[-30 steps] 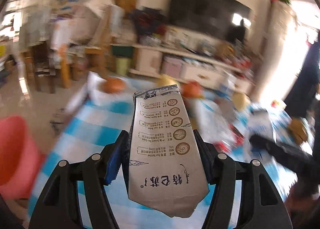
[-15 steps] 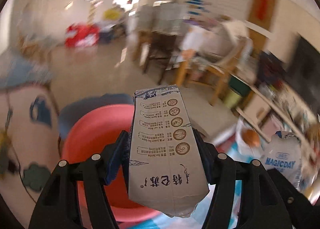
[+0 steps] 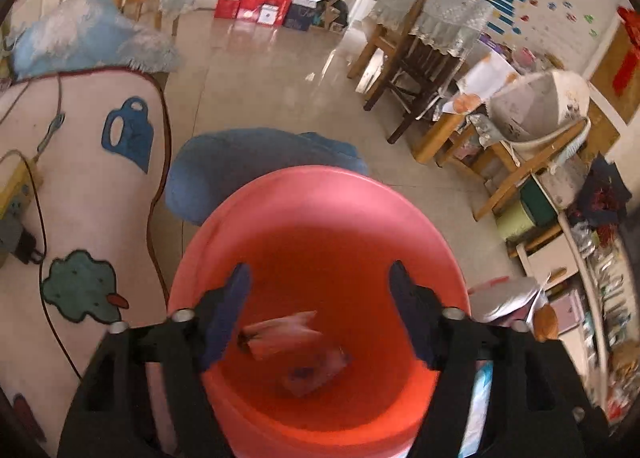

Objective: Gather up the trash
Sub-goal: 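Carry packet and bottle to the pink bucket and open both tools, then move both open tools back over the table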

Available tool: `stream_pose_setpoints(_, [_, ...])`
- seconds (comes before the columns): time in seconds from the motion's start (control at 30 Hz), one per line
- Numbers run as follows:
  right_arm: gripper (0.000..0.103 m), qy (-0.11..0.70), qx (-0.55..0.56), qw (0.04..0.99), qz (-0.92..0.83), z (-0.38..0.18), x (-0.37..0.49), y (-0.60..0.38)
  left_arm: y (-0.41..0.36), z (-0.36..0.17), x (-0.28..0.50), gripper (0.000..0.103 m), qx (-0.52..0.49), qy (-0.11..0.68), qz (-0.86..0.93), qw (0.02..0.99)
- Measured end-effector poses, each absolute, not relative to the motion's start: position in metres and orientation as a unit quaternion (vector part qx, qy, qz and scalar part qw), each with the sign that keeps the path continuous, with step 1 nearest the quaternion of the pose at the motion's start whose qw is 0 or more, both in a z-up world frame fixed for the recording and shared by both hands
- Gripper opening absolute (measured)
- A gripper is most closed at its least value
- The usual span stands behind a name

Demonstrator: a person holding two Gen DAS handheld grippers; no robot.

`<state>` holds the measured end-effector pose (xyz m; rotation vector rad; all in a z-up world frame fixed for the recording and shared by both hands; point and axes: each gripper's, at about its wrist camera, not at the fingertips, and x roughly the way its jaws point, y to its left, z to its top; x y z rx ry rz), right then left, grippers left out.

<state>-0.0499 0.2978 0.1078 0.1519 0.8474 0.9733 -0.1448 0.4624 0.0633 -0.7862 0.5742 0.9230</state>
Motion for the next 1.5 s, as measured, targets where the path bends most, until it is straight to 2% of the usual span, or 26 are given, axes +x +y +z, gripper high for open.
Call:
stream_pose_setpoints(0.1, [0.082, 0.382, 0.066, 0.817, 0.428, 0.110, -0.056, 0.277, 0.445, 0.071, -0.137, 0.081, -0.334, 0.266, 0.418, 0.802])
stream_pose_setpoints(0.33, [0.090, 0.371, 0.073, 0.857, 0.349, 0.102, -0.065, 0.205, 0.411, 0.093, -0.128, 0.083, -0.287, 0.231, 0.376, 0.850])
stream_pose_setpoints(0.5, [0.091, 0.377, 0.073, 0.870, 0.310, 0.099, -0.071, 0.165, 0.374, 0.110, -0.118, 0.083, -0.232, 0.207, 0.329, 0.892])
stream_pose_setpoints(0.67, [0.092, 0.368, 0.067, 0.883, 0.285, 0.101, -0.080, 0.131, 0.347, 0.115, -0.111, 0.084, -0.219, 0.201, 0.272, 0.915])
stream_pose_setpoints(1.17, [0.093, 0.333, 0.034, 0.914, 0.228, 0.111, -0.116, 0.045, 0.254, 0.112, -0.092, 0.084, -0.156, 0.246, 0.122, 0.949])
stream_pose_setpoints(1.5, [0.094, 0.321, 0.057, 0.926, 0.193, 0.107, -0.126, -0.019, 0.192, 0.101, -0.078, 0.084, -0.101, 0.281, 0.039, 0.953])
